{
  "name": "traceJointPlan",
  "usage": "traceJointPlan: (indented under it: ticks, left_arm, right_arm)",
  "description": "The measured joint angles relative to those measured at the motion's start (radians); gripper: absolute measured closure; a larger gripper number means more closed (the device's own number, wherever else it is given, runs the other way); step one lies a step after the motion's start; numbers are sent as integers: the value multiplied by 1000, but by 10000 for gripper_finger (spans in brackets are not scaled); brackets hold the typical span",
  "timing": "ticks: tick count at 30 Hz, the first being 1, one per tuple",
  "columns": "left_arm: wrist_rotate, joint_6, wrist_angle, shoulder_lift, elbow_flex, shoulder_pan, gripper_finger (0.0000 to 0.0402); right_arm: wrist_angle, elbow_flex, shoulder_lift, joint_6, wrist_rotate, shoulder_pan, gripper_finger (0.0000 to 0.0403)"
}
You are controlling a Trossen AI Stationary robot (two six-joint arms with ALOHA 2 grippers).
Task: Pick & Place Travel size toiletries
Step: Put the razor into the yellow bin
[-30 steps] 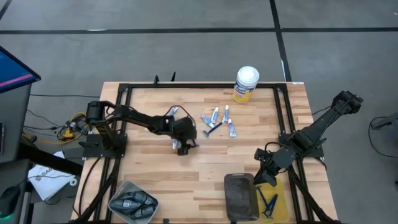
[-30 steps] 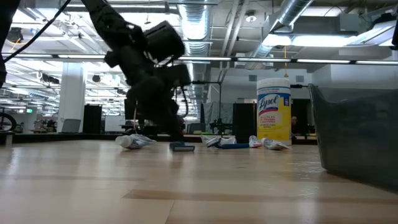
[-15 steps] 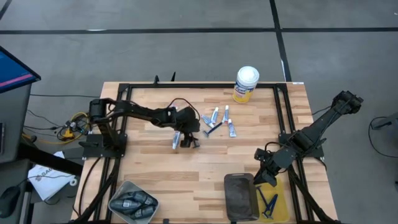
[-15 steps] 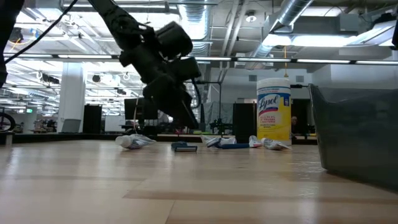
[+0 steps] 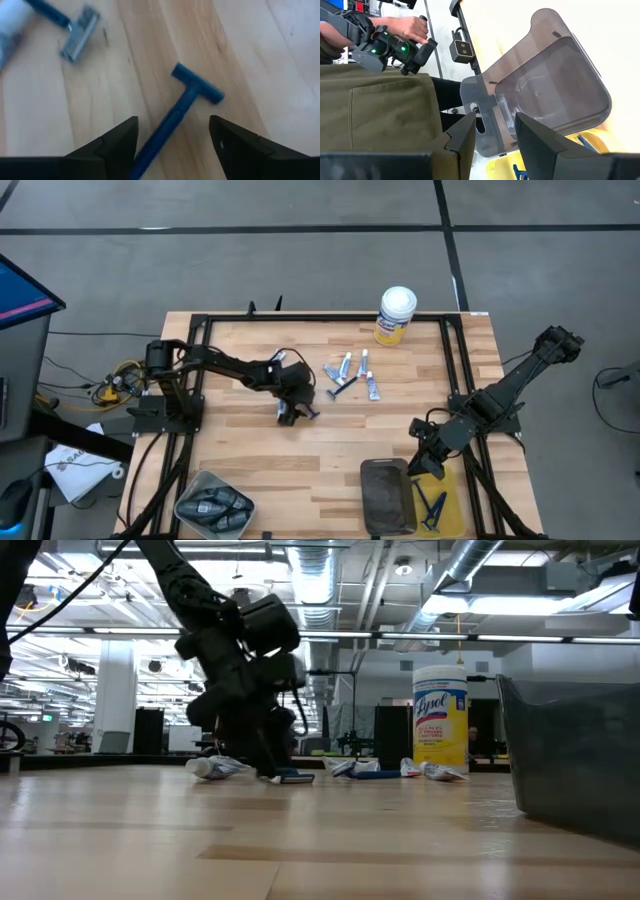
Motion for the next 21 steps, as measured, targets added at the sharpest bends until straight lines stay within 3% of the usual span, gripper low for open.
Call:
traceJointPlan:
  ticks: [6,9,13,18,21]
  left_arm:
    - [-3,-70,5,-2,-15,-3,190]
    - [-15,-101,0,-3,-15,-10,227]
    - [-107,-130,-4,-5,-15,-32,287]
    - [-126,-159,-6,-5,-15,-43,362]
    - [-128,-216,-4,-5,-15,-42,381]
  right_arm:
    - [2,0,0,0,0,0,271]
    - [3,0,0,0,0,0,271]
    - [2,0,0,16,1,0,271]
    - [3,0,0,27,17,0,272]
    - [3,0,0,27,22,1,272]
